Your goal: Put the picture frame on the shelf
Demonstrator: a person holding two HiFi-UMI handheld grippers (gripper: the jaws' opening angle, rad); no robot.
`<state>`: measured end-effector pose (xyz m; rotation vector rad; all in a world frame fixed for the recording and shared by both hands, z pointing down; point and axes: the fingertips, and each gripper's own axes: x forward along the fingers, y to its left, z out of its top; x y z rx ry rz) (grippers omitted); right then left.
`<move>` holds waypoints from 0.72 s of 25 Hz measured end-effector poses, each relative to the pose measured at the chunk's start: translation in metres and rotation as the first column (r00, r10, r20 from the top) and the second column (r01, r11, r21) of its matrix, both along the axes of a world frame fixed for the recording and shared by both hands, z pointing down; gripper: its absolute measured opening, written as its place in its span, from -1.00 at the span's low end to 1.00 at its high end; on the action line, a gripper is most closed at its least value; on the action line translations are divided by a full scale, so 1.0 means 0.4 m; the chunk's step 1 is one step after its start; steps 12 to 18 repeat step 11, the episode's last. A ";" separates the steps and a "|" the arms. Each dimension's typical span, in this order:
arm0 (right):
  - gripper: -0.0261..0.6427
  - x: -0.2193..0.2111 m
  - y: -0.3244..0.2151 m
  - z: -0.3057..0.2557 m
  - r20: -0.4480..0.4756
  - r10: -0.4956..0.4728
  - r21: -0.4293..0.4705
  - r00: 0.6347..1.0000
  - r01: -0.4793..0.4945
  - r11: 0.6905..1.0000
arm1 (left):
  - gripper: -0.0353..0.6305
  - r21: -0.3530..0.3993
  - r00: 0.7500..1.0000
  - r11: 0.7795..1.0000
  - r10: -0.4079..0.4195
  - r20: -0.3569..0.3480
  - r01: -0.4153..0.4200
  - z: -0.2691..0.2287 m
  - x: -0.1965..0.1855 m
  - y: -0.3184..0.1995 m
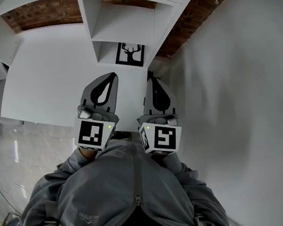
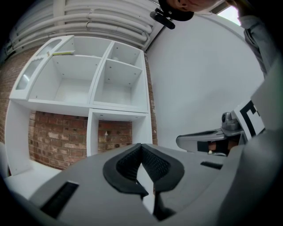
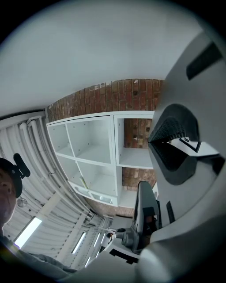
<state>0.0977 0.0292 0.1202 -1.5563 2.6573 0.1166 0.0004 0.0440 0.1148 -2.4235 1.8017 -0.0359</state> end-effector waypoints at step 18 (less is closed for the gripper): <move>-0.84 -0.002 -0.031 0.003 0.001 -0.007 -0.006 1.000 0.007 1.000 | -0.88 0.016 0.999 1.000 0.007 -0.040 -0.006 -0.005 0.003 -0.035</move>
